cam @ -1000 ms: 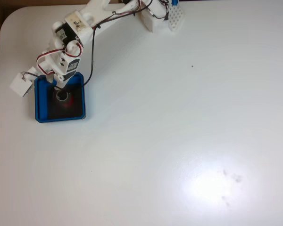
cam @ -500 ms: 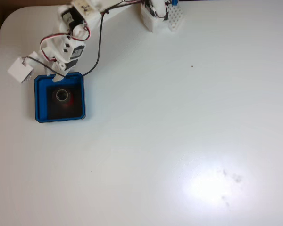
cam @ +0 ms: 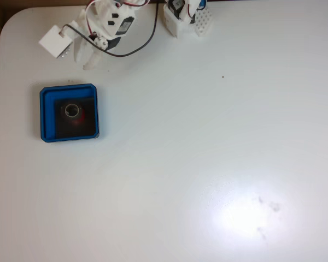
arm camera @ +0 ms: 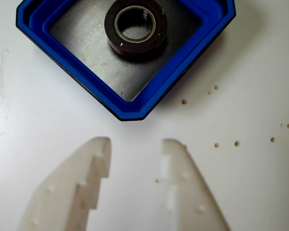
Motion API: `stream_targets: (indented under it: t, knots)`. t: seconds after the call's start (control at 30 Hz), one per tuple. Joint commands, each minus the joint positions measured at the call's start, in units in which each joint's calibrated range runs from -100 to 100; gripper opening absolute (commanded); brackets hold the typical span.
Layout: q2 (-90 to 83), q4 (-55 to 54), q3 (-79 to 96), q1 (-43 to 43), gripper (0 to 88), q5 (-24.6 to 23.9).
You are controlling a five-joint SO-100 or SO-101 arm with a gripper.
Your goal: Pick the red roll and drop it in the blue box
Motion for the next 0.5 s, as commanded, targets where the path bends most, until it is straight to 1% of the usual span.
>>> stream_targets:
  t: [0.0,0.3,0.47]
  knots:
    - [-8.55,-4.00,7.95,-0.68,9.9,-0.09]
    - [-23.85,-26.44,37.24,-0.77,9.9,0.44]
    - [-32.21,-31.31,48.56,-1.46,10.2,0.18]
